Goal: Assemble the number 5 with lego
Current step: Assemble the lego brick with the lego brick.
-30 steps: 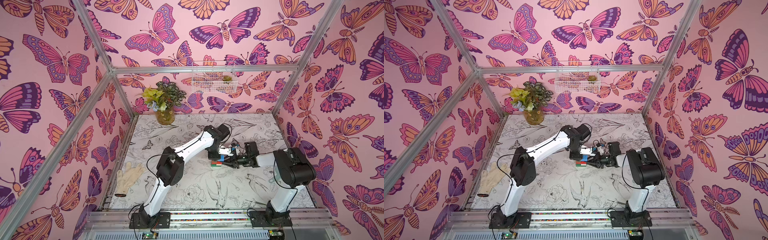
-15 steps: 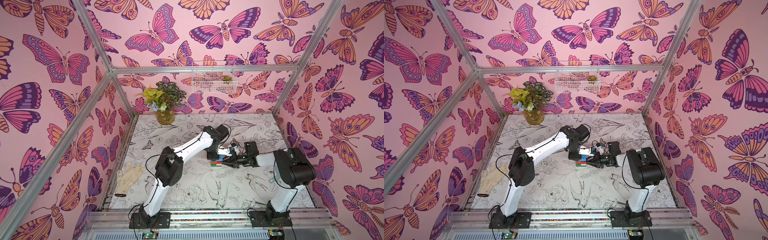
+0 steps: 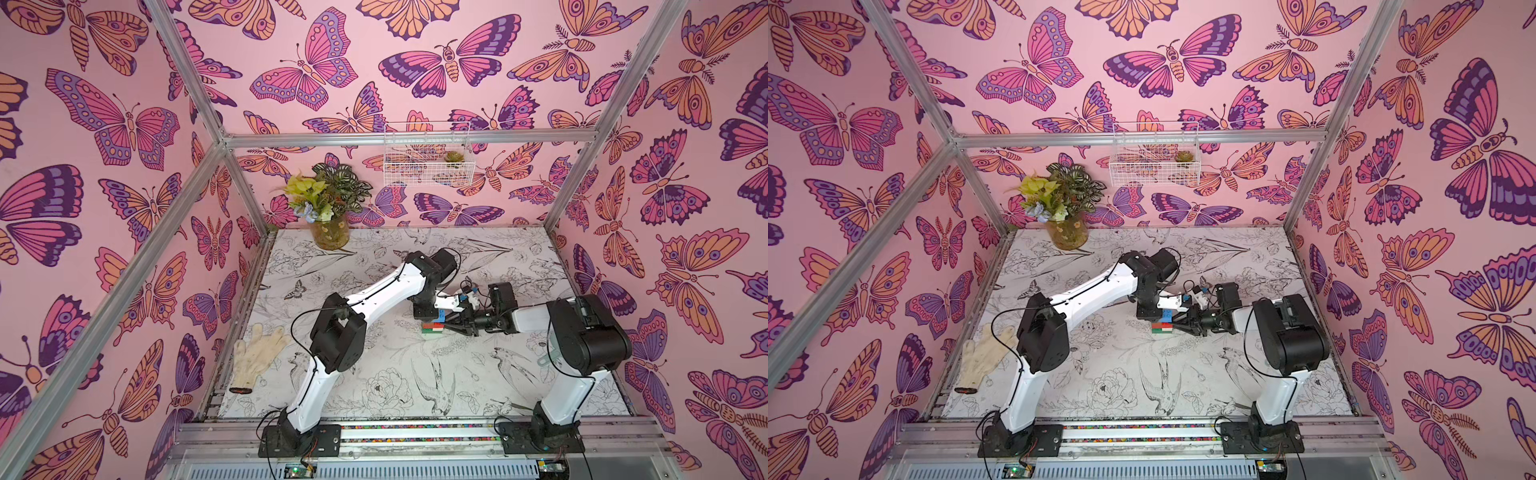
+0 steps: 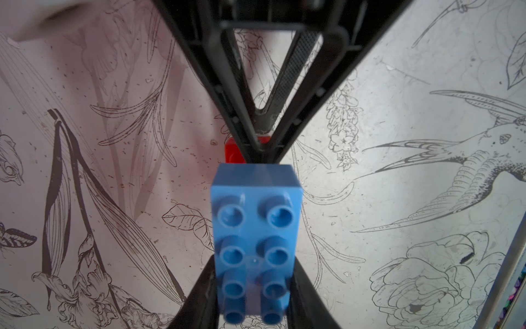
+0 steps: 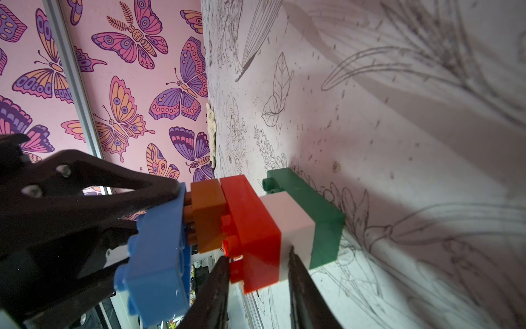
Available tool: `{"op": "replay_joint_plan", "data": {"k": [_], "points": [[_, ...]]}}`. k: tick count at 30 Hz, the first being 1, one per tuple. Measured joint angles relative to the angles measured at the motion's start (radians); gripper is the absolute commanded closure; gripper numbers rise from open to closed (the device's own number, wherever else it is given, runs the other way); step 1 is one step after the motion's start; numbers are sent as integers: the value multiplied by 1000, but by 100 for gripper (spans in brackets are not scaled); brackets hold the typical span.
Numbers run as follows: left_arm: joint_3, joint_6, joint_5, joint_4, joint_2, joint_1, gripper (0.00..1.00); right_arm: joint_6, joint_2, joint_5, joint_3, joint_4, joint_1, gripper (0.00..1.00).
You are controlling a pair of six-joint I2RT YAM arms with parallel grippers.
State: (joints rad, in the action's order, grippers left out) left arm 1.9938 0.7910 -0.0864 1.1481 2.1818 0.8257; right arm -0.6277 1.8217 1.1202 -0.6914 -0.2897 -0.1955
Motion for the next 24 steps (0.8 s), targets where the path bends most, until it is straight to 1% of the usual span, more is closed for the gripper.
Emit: {"op": "replay_joint_plan", "data": {"k": [10, 24], "points": [[17, -18, 11, 8, 12, 8, 97, 0, 4, 4, -3, 4, 0, 65], [19, 18, 27, 8, 22, 14, 99, 5, 6, 8, -13, 26, -1, 65]]}}
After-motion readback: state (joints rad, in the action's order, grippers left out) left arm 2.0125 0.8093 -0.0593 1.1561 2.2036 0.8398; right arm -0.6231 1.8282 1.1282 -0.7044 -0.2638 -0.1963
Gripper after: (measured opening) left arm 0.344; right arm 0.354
